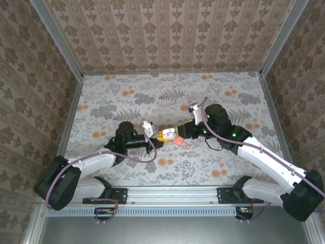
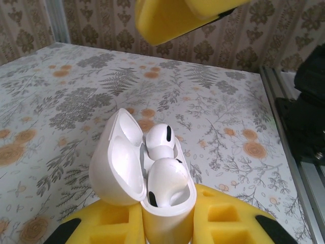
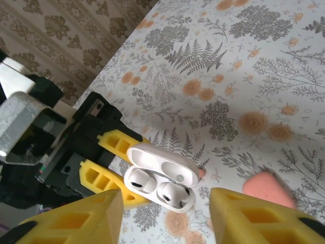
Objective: Insert the wireless bluetooth earbuds into the charging case
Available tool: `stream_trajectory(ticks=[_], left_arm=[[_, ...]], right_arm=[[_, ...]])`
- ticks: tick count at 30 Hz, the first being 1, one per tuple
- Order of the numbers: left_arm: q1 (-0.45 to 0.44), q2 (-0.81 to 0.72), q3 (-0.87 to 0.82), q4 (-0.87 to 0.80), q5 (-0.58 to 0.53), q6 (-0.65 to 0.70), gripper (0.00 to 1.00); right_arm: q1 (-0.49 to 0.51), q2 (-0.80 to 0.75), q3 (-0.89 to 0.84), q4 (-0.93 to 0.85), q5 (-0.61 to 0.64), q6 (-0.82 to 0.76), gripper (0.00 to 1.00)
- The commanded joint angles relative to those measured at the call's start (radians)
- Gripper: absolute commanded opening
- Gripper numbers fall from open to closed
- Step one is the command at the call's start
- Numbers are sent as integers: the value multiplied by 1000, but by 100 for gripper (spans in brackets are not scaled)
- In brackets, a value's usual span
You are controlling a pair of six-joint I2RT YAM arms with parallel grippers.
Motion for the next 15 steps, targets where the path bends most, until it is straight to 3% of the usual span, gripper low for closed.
stream_trajectory(ticks=[1, 5, 9, 12, 15], left_arm=[[-8, -31, -12, 46, 66, 72, 7], [-26, -45, -22, 71, 111, 83, 8], [-45, -56, -30, 81, 129, 93, 8], [-57, -64, -31, 98, 138, 96, 8], [-66, -79, -29, 93, 148, 104, 8]], right_arm=[[-6, -96, -84, 85, -2, 1, 54], [-16, -214, -183, 198, 31, -94, 58], [-25, -296, -257, 243, -3, -217, 77], [-36, -324, -301, 279, -91, -342, 85], [-38, -323, -339, 297, -238, -513, 86]])
